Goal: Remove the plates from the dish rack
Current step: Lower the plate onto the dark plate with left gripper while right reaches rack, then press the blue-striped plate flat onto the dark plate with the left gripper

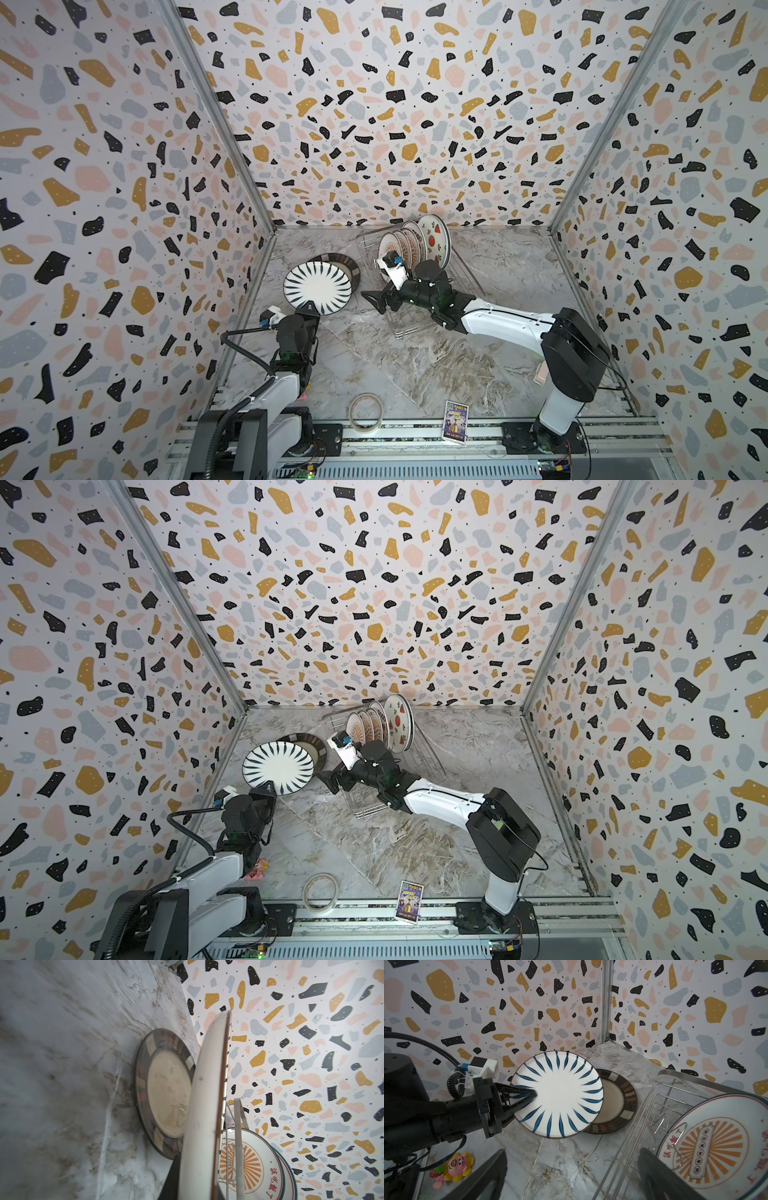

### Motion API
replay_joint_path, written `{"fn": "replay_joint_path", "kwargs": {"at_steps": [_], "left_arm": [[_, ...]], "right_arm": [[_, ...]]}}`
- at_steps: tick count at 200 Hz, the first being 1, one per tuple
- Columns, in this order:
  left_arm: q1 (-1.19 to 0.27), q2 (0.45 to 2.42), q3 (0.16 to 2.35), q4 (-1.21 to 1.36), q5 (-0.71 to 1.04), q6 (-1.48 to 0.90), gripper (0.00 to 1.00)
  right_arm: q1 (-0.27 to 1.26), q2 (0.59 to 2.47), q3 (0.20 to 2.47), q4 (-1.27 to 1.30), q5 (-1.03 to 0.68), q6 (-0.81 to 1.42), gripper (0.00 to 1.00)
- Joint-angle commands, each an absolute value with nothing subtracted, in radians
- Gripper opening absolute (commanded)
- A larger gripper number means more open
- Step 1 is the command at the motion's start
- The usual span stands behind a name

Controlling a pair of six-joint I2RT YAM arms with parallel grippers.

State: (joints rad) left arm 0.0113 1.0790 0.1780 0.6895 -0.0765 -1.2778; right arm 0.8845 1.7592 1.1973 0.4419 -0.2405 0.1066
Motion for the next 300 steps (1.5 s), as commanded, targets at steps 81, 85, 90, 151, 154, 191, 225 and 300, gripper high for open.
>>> {"fn": "replay_joint_path", "kwargs": {"at_steps": [81,85,90,151,154,191,225,300], "left_arm": [[0.014,1.300,0.346,0.886,-0.137,-1.392,0.00],[0.015,1.312,0.352,0.887,-0.134,-1.391,0.00],[0.015,1.323,0.362,0.888,-0.130,-1.387,0.00],[0.014,1.464,0.426,0.919,-0.086,-1.406,0.00],[0.013,1.468,0.427,0.923,-0.085,-1.408,0.00],[0.005,1.531,0.450,0.900,-0.101,-1.431,0.00],[0.004,1.596,0.472,0.928,-0.066,-1.441,0.00],[0.003,1.655,0.484,0.935,-0.063,-1.444,0.18]], "right_arm": [[0.891,1.841,1.310,0.419,-0.264,0.063,0.99],[0.892,1.845,1.311,0.417,-0.262,0.061,0.99],[0.892,1.847,1.314,0.414,-0.258,0.059,0.99],[0.892,1.879,1.342,0.393,-0.236,0.031,0.99],[0.893,1.880,1.344,0.392,-0.232,0.030,0.99],[0.892,1.878,1.345,0.387,-0.247,0.025,0.99],[0.892,1.881,1.342,0.381,-0.233,0.019,0.99],[0.892,1.871,1.334,0.375,-0.239,0.028,0.99]]}}
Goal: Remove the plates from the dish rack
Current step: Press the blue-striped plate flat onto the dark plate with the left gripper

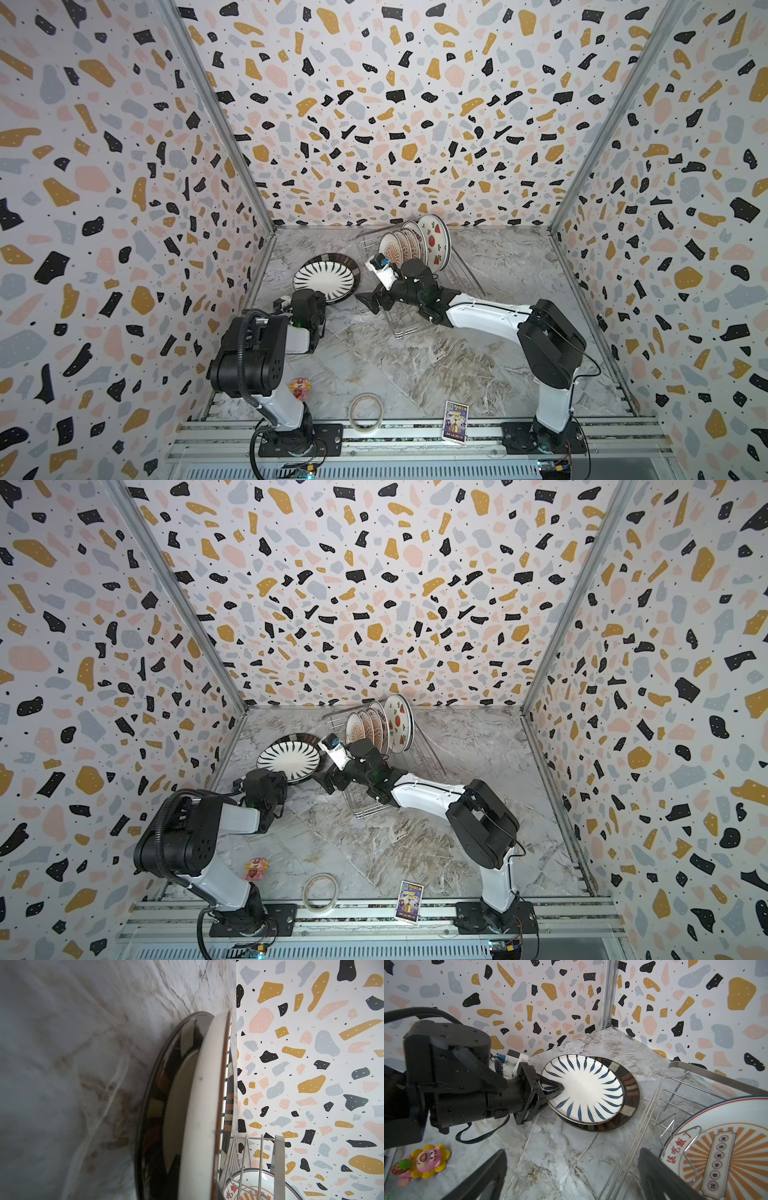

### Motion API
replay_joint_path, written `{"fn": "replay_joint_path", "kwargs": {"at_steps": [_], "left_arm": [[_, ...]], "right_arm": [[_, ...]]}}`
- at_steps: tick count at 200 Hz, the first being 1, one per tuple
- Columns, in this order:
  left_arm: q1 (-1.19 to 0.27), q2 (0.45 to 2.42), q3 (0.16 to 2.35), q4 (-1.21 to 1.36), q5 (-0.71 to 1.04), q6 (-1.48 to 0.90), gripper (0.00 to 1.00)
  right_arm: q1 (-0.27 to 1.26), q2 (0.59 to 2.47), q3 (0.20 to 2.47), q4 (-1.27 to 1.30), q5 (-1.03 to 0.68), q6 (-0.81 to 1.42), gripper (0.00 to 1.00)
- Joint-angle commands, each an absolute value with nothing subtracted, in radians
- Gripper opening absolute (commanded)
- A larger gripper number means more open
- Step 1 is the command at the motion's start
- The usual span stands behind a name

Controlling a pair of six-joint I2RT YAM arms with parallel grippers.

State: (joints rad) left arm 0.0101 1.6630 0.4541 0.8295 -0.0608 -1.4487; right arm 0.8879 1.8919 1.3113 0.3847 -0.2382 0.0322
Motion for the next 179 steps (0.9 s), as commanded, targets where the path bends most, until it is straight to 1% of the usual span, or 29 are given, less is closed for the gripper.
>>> {"fn": "replay_joint_path", "kwargs": {"at_steps": [1,25,37,48,53,117,149,179], "left_arm": [[0.003,1.655,0.484,0.932,-0.064,-1.443,0.19],[0.003,1.654,0.492,0.894,-0.089,-1.423,0.25],[0.001,1.649,0.495,0.867,-0.112,-1.412,0.26],[0.000,1.644,0.498,0.851,-0.139,-1.397,0.31],[-0.001,1.644,0.501,0.835,-0.151,-1.394,0.32],[-0.002,1.669,0.509,0.807,-0.219,-1.380,0.32],[-0.007,1.711,0.512,0.848,-0.214,-1.388,0.30],[-0.009,1.720,0.528,0.810,-0.260,-1.370,0.31]], "right_arm": [[0.892,1.870,1.334,0.375,-0.238,0.029,0.99],[0.892,1.865,1.328,0.370,-0.239,0.029,0.99],[0.892,1.863,1.327,0.368,-0.234,0.028,0.99],[0.892,1.862,1.328,0.367,-0.232,0.030,0.99],[0.893,1.862,1.328,0.366,-0.233,0.030,0.99],[0.891,1.862,1.330,0.356,-0.227,0.026,0.99],[0.893,1.865,1.335,0.347,-0.218,0.023,0.99],[0.891,1.865,1.335,0.344,-0.216,0.022,0.99]]}}
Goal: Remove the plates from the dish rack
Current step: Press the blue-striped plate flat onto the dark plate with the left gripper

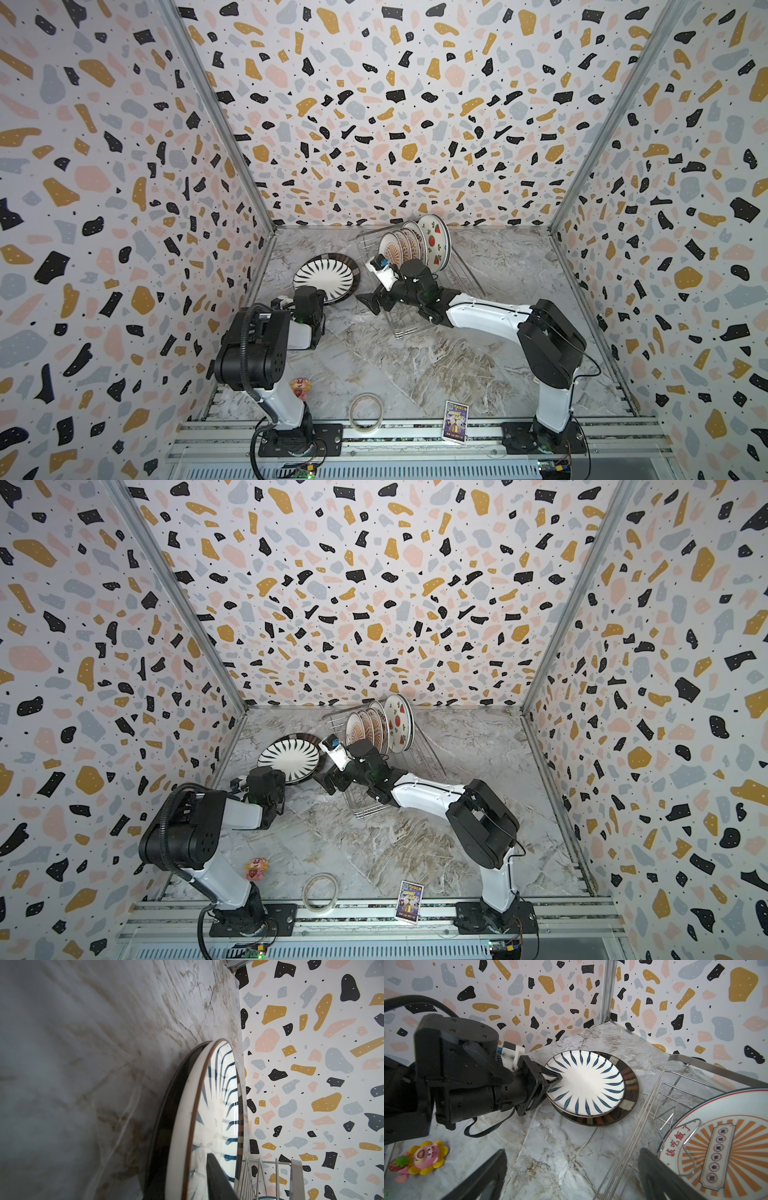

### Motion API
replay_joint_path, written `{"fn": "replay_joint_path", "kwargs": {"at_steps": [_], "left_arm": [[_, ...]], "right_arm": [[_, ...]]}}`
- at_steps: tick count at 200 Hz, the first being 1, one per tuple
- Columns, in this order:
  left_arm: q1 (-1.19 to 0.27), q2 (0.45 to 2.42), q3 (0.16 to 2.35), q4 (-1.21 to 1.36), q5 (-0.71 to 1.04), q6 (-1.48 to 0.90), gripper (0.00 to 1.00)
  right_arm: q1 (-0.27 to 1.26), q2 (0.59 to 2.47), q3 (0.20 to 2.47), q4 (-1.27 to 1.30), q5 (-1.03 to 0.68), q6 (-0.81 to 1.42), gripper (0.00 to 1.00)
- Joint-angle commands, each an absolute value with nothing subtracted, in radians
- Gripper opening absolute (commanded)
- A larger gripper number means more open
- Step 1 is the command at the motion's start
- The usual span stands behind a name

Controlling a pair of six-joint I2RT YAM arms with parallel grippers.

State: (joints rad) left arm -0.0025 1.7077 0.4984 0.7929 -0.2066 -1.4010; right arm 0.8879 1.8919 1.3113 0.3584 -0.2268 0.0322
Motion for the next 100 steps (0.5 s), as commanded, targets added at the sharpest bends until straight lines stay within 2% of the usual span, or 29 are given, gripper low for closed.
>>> {"fn": "replay_joint_path", "kwargs": {"at_steps": [1,46,100], "left_arm": [[-0.009,1.720,0.528,0.809,-0.261,-1.369,0.31],[-0.016,1.700,0.559,0.705,-0.329,-1.338,0.34],[-0.025,1.731,0.582,0.666,-0.407,-1.314,0.33]], "right_arm": [[0.892,1.865,1.335,0.344,-0.216,0.022,0.99],[0.893,1.865,1.335,0.342,-0.216,0.024,0.99],[0.892,1.866,1.341,0.334,-0.219,0.026,0.99]]}}
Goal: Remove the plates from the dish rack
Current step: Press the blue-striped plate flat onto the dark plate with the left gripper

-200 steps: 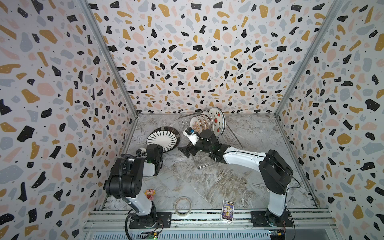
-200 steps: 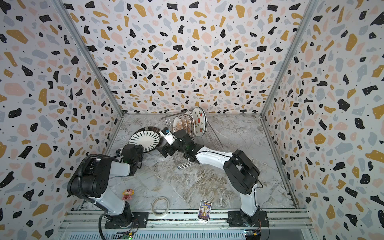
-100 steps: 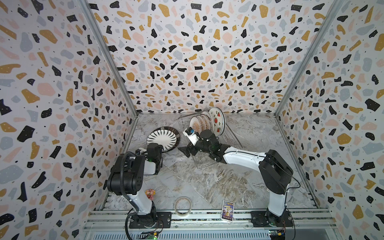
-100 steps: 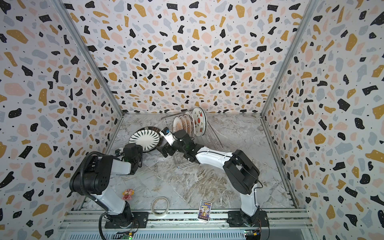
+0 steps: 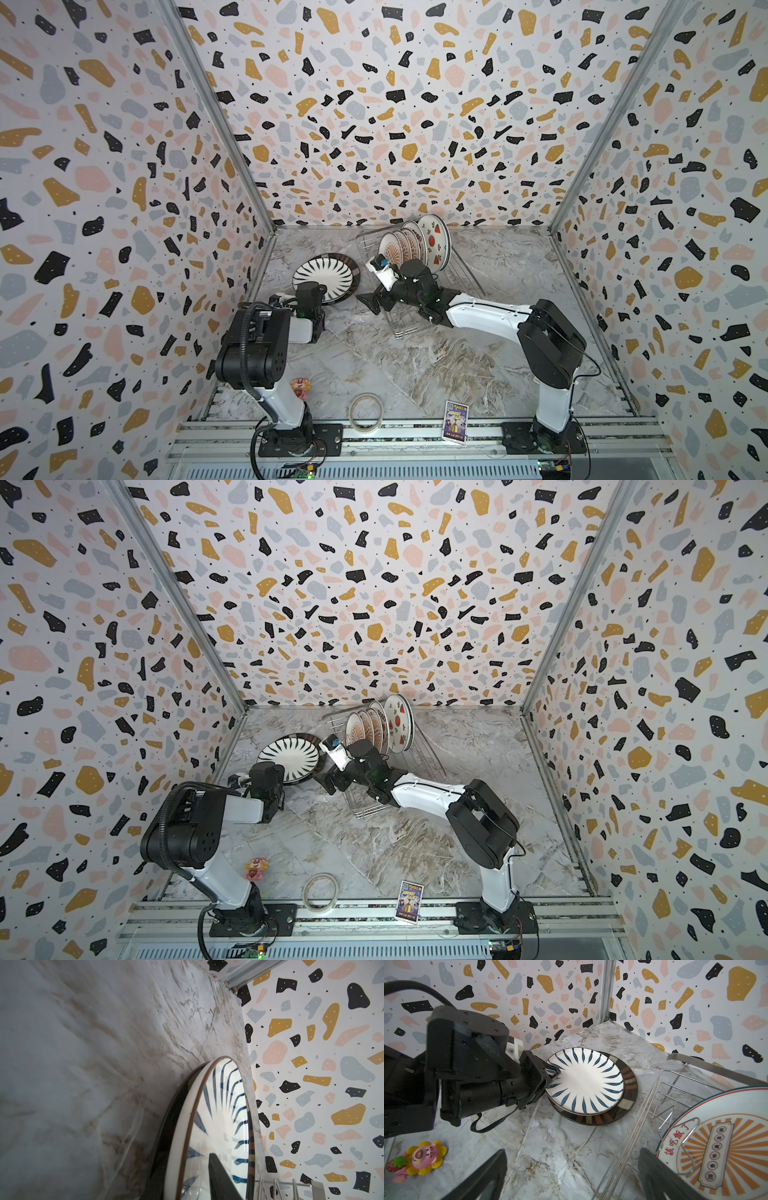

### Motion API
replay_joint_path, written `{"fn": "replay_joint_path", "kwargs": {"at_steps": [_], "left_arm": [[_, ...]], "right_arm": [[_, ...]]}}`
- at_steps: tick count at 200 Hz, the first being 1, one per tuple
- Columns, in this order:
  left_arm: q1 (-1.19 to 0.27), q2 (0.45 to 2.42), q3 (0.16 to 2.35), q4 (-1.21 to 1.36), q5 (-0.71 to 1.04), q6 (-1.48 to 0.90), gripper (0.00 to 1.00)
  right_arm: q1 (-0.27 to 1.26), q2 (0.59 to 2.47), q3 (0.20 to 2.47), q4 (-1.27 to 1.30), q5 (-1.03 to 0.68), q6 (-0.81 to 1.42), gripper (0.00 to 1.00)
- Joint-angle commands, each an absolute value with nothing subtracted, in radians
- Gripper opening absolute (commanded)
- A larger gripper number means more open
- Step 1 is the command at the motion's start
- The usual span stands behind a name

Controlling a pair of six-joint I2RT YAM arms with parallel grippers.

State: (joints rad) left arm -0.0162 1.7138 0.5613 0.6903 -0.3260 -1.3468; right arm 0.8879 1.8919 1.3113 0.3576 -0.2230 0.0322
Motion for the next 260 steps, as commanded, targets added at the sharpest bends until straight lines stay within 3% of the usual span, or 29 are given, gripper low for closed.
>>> {"fn": "replay_joint_path", "kwargs": {"at_steps": [1,42,188,235,260], "left_arm": [[-0.025,1.730,0.582,0.665,-0.409,-1.313,0.33],[-0.036,1.726,0.600,0.615,-0.507,-1.293,0.32],[-0.046,1.763,0.623,0.562,-0.594,-1.274,0.27],[-0.049,1.757,0.638,0.511,-0.639,-1.259,0.30],[-0.064,1.733,0.633,0.490,-0.715,-1.247,0.40]], "right_arm": [[0.892,1.866,1.342,0.334,-0.220,0.025,0.99],[0.892,1.861,1.339,0.334,-0.221,0.027,0.99],[0.893,1.847,1.333,0.334,-0.218,0.030,0.99],[0.894,1.839,1.330,0.335,-0.222,0.031,0.99],[0.894,1.835,1.326,0.334,-0.221,0.033,0.99]]}}
